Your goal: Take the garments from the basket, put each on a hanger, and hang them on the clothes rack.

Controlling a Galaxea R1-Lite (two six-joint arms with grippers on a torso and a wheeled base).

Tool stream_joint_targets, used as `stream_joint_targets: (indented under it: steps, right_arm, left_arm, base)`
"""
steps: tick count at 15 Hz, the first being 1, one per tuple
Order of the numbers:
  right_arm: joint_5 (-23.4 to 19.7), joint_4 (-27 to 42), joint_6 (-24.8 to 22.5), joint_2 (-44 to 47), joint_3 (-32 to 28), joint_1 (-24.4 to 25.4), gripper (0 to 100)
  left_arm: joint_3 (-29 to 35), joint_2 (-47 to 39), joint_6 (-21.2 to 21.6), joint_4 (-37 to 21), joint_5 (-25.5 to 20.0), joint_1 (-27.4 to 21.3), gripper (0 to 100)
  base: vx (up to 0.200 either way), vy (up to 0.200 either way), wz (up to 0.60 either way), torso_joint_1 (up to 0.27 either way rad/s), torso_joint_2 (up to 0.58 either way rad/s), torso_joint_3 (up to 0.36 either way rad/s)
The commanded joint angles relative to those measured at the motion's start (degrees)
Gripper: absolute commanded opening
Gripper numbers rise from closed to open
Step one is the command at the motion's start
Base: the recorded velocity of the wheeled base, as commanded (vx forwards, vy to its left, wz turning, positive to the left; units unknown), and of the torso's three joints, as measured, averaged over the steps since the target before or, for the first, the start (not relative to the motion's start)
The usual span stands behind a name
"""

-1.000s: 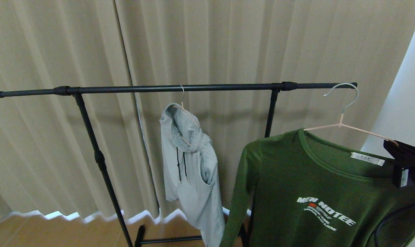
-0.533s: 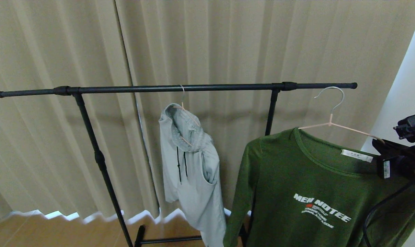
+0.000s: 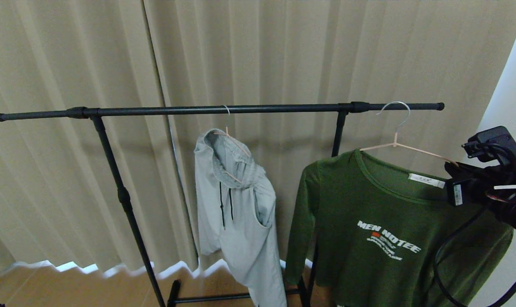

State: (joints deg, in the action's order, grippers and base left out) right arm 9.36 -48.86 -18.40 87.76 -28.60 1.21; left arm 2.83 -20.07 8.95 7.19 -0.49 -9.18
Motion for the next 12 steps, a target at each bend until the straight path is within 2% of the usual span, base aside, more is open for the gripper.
stream_joint_targets:
  steps: [1,6,12]
  right_arm:
    - [0.0,0.0,-0.1,1.6,-0.7,0.7,0]
    - [0.0,-0.5,-0.1,1.7,-1.4,2.7,0]
    - [0.3,-0.4,0.0,1.8,-3.9,3.6,0]
  left_arm:
    - [3.6,-10.0,0.0,0.5,-0.1,0.0,100]
    - [3.9,-11.1,-0.2,1.2,-0.2,-0.1,100]
    - [3.9,-11.0,0.0,1.3,-0.1,0.0,100]
  base:
    - [0.0,0.0,0.0,0.0,0.0,0.0]
    - [0.0,0.0,0.0,0.0,0.0,0.0]
    - [0.2,0.0,0.0,0.006,0.0,0.002]
